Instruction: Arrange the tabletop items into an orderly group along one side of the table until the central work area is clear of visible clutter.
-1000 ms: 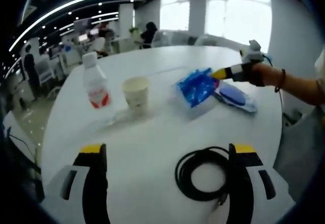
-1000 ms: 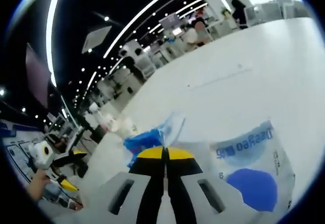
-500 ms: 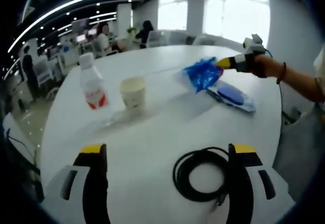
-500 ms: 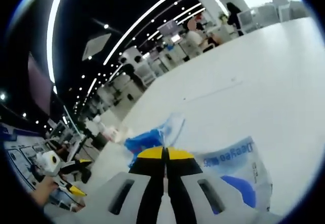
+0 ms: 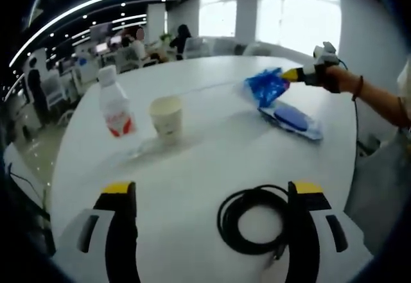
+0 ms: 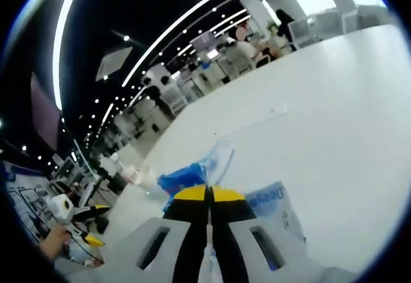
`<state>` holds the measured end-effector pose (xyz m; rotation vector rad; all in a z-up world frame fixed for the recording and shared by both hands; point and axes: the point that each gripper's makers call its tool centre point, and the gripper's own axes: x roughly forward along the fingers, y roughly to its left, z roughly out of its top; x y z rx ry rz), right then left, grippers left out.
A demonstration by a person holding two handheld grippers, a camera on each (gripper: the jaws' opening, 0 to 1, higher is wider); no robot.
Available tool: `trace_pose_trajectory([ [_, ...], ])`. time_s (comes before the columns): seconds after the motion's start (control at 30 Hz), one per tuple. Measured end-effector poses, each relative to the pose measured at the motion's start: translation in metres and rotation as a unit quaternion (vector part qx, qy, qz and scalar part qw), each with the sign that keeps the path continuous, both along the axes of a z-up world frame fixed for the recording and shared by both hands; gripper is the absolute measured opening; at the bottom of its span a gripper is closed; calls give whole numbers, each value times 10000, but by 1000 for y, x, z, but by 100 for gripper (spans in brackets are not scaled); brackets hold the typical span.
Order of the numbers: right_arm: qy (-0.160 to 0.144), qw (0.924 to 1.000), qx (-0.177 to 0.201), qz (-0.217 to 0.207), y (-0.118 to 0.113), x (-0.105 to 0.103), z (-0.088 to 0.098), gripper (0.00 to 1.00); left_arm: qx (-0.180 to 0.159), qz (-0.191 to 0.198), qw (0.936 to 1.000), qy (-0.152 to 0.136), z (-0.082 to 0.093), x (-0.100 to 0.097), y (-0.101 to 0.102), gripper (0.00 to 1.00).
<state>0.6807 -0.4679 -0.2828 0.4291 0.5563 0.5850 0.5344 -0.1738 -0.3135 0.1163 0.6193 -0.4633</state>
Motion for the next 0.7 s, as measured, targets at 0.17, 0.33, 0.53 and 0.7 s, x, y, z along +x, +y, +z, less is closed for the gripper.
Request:
trace_pose_trajectory([
  [0.17, -16, 9999, -11, -141, -18, 4, 2, 1, -5, -26, 10000, 9, -1, 0, -1, 95],
  [0.33, -53, 9996, -124, -242, -33, 9, 3, 1, -9, -36, 10000, 5, -2, 0, 0, 94],
  [0.53, -44, 9993, -221, -305, -47, 15, 1, 1, -3, -26, 10000, 16, -2, 0, 1, 94],
  [0.7, -13, 9992, -163, -375, -62, 20, 3, 1, -2, -25, 10000, 15, -2, 0, 1, 94],
])
